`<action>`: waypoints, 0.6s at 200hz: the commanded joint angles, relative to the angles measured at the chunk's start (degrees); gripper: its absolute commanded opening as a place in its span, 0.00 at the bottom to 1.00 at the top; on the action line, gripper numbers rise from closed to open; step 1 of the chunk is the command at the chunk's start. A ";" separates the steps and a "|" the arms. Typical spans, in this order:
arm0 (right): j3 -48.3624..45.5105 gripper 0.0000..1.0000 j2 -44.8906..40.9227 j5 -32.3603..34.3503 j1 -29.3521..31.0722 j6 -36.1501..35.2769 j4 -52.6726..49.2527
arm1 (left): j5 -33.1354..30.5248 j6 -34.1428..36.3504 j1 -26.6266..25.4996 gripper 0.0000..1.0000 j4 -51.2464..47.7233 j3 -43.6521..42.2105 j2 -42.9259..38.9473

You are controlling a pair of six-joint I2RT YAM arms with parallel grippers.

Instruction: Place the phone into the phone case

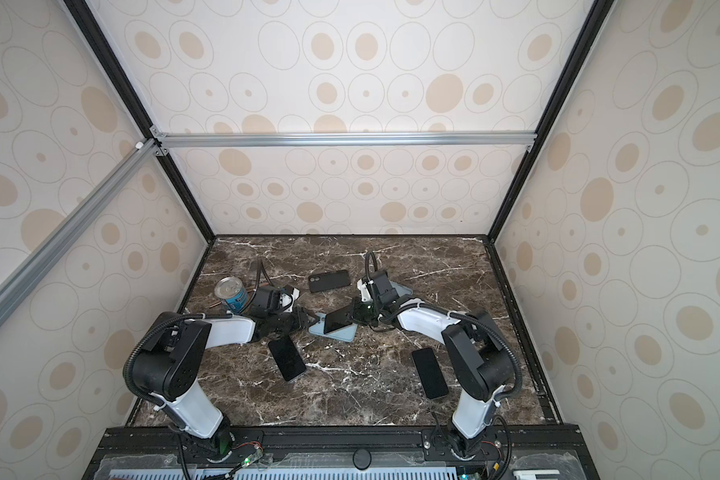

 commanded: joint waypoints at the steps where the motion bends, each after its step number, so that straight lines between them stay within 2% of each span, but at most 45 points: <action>1: -1.33 0.00 0.51 -2.48 -1.24 0.09 1.15 | 1.10 -0.92 -1.41 0.46 0.72 -0.57 -0.59; 49: -2.62 0.00 -0.66 -4.42 -1.78 -1.83 -1.51 | 1.99 0.09 -1.90 0.46 0.17 -3.55 -3.77; 77: -2.67 0.00 0.21 -7.68 -2.43 -2.21 -1.86 | 0.07 3.39 -1.76 0.47 -3.68 -0.45 -3.17; 120: -5.03 0.00 0.24 -7.03 -3.66 -0.96 0.58 | -1.22 6.23 -1.40 0.47 -5.91 2.26 -1.90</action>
